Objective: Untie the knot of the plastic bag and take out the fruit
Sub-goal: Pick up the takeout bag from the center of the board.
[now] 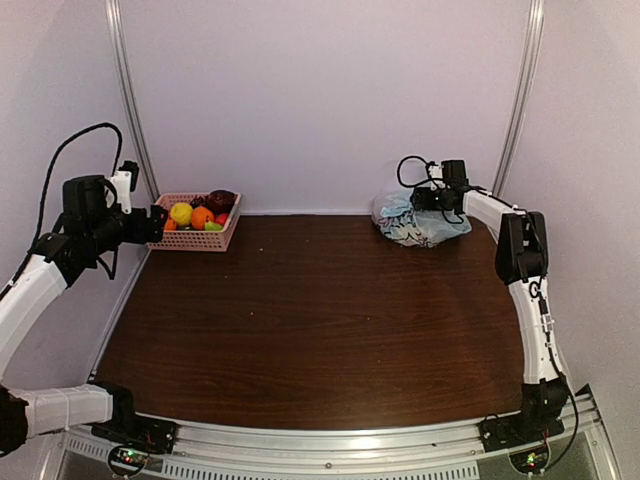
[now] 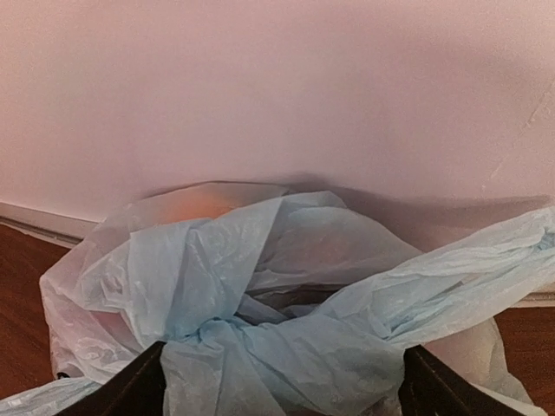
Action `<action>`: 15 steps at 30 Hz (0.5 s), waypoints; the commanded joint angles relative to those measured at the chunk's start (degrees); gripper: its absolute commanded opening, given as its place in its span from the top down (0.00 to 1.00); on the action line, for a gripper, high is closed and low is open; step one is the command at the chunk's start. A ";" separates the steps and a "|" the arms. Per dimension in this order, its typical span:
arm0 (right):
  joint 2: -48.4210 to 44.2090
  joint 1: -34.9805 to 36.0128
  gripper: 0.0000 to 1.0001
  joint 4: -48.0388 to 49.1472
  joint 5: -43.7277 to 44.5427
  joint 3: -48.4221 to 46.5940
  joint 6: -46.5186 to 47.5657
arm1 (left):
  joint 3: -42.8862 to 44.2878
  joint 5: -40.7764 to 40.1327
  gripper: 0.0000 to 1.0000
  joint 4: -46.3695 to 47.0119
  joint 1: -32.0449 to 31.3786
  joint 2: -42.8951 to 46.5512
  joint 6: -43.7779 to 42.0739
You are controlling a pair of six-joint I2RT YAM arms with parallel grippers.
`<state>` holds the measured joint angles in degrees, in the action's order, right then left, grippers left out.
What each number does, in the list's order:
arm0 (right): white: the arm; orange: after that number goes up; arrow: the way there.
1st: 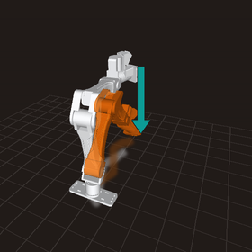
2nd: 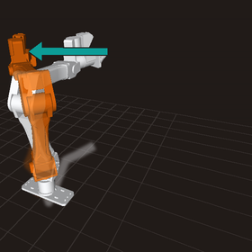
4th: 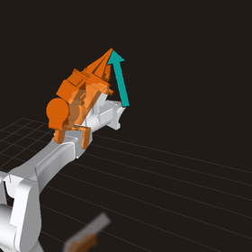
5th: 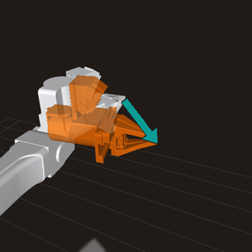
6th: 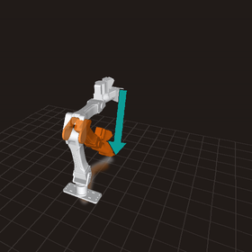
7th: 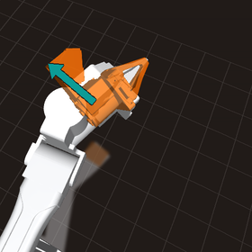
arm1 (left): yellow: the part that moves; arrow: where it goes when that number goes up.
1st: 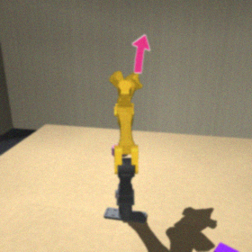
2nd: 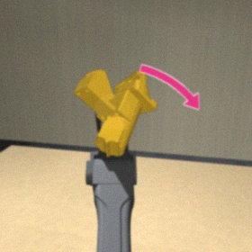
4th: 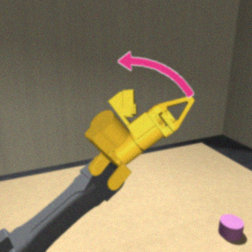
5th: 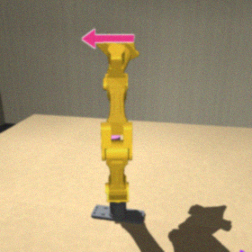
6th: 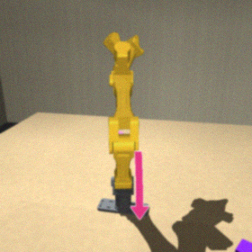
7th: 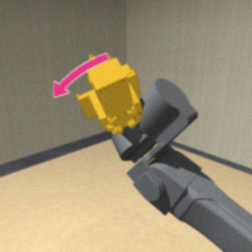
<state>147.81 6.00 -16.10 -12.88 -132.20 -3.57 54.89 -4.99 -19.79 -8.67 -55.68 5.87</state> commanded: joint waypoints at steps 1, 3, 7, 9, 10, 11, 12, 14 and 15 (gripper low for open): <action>1.24 -0.11 0.26 -1.54 -0.53 -1.50 0.63 | 0.47 -0.45 0.03 1.29 0.23 -0.48 -0.86; 1.14 -0.11 0.43 -1.81 -1.03 -1.48 0.77 | 0.39 -0.54 0.03 1.16 0.23 -0.45 -0.86; 0.48 -0.02 0.72 -2.19 -1.27 -1.26 0.78 | 0.41 -0.72 0.03 1.16 0.23 -0.34 -0.95; -0.15 0.04 0.82 -1.80 -1.81 -0.92 0.38 | 0.39 -0.67 0.03 1.16 0.23 -0.28 -0.95; -0.79 0.00 0.87 -1.47 -2.37 -0.75 -0.02 | 0.39 -0.63 0.03 1.16 0.23 -0.30 -0.95; -1.52 0.00 0.92 -0.97 -2.85 -0.47 -0.52 | 0.43 -0.63 0.03 1.16 0.23 -0.31 -0.95; -2.27 -0.02 0.95 -0.22 -3.30 -0.06 -1.04 | 0.42 -0.67 0.03 1.16 0.23 -0.26 -0.95; -4.07 -0.02 1.00 1.57 -4.16 0.94 -2.40 | 0.39 -0.63 0.03 1.16 0.23 -0.12 -0.95; -5.01 0.02 1.00 2.58 -4.70 1.55 -3.18 | 0.39 -0.63 0.03 1.16 0.23 -0.08 -0.95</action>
<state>147.63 6.02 -15.94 -15.35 -132.62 -4.21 54.89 -5.17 -19.81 -8.67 -55.92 5.82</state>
